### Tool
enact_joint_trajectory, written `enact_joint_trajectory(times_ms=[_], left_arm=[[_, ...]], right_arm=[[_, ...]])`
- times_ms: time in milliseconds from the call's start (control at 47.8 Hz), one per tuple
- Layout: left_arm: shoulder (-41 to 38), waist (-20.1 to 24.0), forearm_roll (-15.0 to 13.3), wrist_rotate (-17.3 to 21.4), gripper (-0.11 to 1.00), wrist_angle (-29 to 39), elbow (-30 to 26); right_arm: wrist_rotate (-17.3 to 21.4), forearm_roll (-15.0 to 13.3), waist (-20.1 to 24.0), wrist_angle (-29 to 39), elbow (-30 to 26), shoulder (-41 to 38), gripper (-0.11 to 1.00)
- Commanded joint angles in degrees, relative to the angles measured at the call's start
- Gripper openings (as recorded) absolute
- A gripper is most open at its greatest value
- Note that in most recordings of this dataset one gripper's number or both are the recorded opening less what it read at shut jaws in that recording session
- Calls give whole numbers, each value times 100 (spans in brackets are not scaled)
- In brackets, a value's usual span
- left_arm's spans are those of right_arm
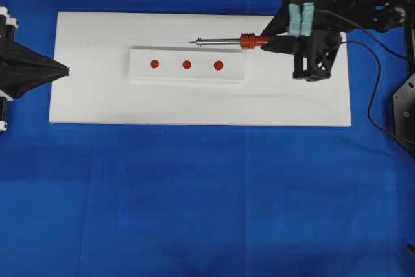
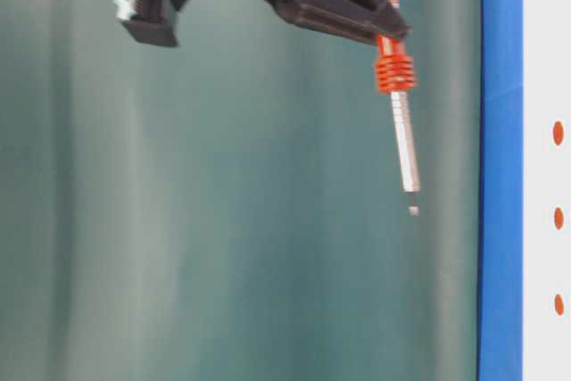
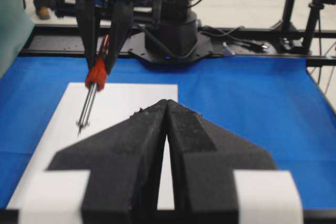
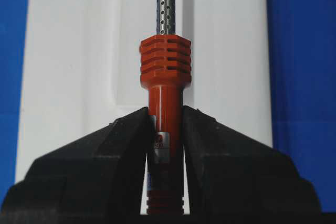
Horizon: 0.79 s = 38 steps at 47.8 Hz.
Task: Touch the tip of the soldering iron to the mark.
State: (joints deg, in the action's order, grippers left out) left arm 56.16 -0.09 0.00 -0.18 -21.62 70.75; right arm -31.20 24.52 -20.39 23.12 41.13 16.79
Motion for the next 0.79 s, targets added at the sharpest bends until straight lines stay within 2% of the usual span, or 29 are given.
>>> enact_joint_trajectory(times_ms=[0,439,774], left_arm=[[-26,-9,9,-9,0,-44,-53],[-26,-9,18,9,0,-44,-53],[-44,-9,9,9,0,-44,-53]], right_arm=[[0,9,44,-18,-167,-123,6],[-9,9,193,-290,-176,-967,6],[-9,9,185,-571,-193,-1248,6]])
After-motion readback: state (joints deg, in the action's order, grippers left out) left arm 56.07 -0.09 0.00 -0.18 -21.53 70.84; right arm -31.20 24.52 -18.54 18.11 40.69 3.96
